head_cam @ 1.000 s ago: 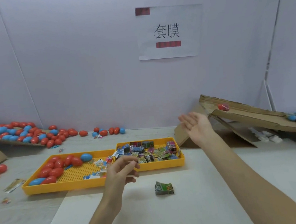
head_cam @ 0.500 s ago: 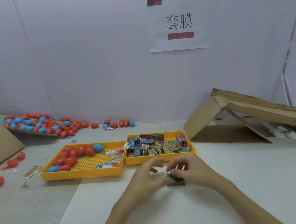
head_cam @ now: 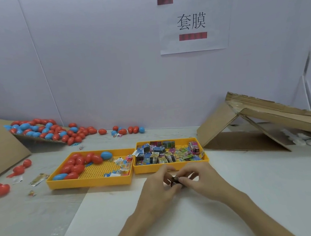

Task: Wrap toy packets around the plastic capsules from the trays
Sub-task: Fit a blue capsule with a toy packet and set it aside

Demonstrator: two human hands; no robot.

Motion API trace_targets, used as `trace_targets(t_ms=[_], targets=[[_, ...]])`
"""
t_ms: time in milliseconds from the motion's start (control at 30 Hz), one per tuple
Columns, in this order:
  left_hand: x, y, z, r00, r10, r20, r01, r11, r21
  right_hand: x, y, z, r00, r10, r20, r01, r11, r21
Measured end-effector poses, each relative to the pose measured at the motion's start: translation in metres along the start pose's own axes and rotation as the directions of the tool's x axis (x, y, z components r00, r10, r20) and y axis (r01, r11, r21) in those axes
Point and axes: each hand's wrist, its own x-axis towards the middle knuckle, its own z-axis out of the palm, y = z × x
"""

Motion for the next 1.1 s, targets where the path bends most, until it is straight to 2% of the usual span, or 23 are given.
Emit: trace_targets(t_ms=[167, 333, 600, 733, 867, 933, 1000, 1100], targets=[[0.003, -0.001, 0.002, 1.000, 0.011, -0.027, -0.013, 0.998, -0.060, -0.001, -0.001, 0.002, 0.995, -0.065, -0.081, 0.061, 0.997, -0.046], [0.005, -0.004, 0.003, 1.000, 0.002, -0.022, -0.004, 0.997, -0.077, -0.001, -0.002, 0.005, 0.993, -0.083, -0.081, 0.081, 0.996, -0.037], [0.003, 0.000, 0.002, 0.999, 0.035, 0.003, -0.034, 0.997, -0.066, -0.002, -0.007, 0.009, 0.983, 0.032, -0.178, -0.012, 0.993, 0.114], [0.004, 0.002, 0.001, 1.000, 0.014, 0.017, -0.012, 0.997, -0.077, -0.002, -0.012, 0.012, 0.988, 0.046, -0.146, -0.022, 0.986, 0.164], [0.004, 0.003, 0.000, 1.000, 0.022, 0.021, -0.022, 0.999, -0.024, 0.000, -0.022, 0.023, 0.990, 0.089, -0.110, -0.046, 0.938, 0.343], [0.004, 0.001, 0.000, 1.000, 0.001, 0.020, -0.002, 0.998, 0.066, 0.001, -0.025, 0.023, 0.987, 0.111, -0.113, -0.052, 0.901, 0.430], [0.005, -0.002, -0.003, 0.999, -0.020, 0.031, 0.015, 0.989, 0.145, 0.001, -0.024, 0.019, 0.982, 0.123, -0.143, -0.045, 0.890, 0.455], [0.006, -0.002, -0.008, 0.998, 0.042, 0.042, -0.047, 0.990, 0.132, 0.000, -0.017, 0.012, 0.965, 0.151, -0.212, -0.040, 0.891, 0.452]])
